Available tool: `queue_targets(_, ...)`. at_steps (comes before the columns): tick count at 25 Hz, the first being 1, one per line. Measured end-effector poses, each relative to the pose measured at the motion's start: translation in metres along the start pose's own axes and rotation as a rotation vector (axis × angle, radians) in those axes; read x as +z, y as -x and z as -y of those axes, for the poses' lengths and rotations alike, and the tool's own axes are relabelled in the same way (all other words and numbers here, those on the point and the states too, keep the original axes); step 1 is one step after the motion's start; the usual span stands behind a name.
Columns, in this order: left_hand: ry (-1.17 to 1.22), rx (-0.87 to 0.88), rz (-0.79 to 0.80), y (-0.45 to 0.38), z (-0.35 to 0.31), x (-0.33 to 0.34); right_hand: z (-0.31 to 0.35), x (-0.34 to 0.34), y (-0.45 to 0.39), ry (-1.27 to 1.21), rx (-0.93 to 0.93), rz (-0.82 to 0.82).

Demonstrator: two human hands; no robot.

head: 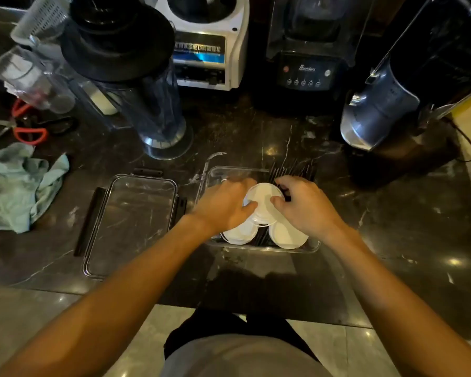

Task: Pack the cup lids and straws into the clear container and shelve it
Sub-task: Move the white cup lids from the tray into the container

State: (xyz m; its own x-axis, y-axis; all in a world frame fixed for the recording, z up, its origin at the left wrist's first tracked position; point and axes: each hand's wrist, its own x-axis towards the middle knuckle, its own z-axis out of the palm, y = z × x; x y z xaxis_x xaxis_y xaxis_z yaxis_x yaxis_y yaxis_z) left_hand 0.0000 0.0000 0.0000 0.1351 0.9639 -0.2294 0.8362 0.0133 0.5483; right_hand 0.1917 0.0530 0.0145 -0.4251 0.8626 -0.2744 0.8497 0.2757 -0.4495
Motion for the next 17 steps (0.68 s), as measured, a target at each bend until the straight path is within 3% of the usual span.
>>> queue_targets(6, -0.021, -0.024, -0.025, 0.002, -0.003, 0.018, -0.008, 0.015, -0.001, -0.093, 0.081, 0.044)
queue_targets(13, 0.060, -0.040, -0.061, 0.003, -0.002, 0.025, -0.018, 0.007, 0.002, -0.581, 0.223, 0.115)
queue_targets(17, 0.447, -0.132, -0.148, 0.000, -0.006, 0.021, -0.022, -0.007, 0.012, -0.798, 0.256, 0.071)
